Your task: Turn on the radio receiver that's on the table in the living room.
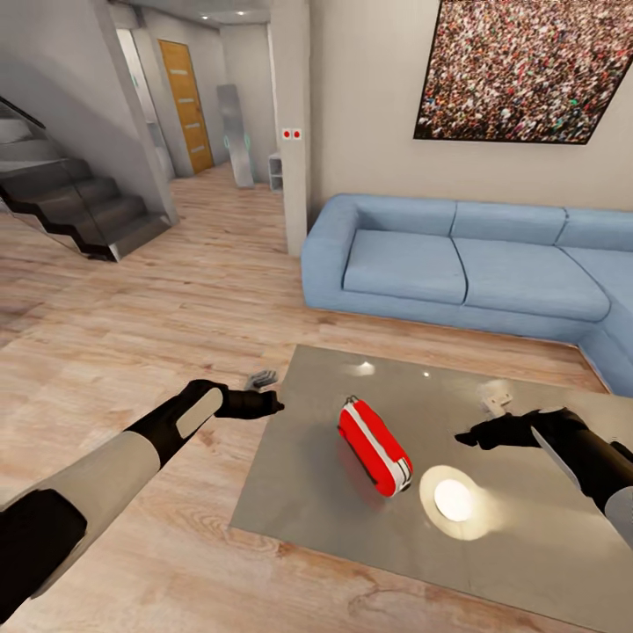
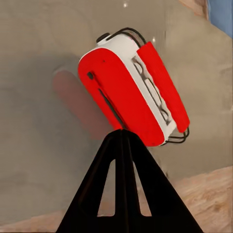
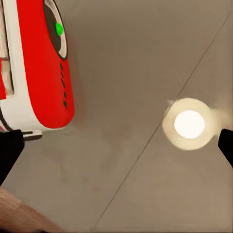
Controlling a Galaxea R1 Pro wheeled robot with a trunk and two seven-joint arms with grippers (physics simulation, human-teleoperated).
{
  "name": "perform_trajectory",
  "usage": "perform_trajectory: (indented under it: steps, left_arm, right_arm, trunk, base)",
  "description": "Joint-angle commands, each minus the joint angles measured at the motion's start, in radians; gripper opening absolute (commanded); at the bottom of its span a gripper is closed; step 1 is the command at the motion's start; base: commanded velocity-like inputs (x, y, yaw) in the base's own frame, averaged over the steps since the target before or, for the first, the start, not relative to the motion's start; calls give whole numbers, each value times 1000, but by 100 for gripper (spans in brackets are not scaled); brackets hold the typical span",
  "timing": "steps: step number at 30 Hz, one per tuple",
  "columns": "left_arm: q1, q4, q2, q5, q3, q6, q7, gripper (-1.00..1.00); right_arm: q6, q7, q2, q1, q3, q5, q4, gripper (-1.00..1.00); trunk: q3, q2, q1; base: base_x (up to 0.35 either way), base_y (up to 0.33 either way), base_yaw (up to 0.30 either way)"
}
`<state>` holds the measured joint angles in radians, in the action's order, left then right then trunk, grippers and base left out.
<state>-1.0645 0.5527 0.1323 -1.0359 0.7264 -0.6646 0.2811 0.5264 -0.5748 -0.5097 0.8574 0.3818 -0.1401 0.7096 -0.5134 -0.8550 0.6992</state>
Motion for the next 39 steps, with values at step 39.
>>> perform_trajectory:
  steps: [39]
  left_arm:
    - [181,-336,-25,10,136,212,4,-100]
  right_arm:
    - [-368,-11,71,0,2,-2,-699,100]
  trunk:
    - [50,0,0]
  base:
    - [0,0,41]
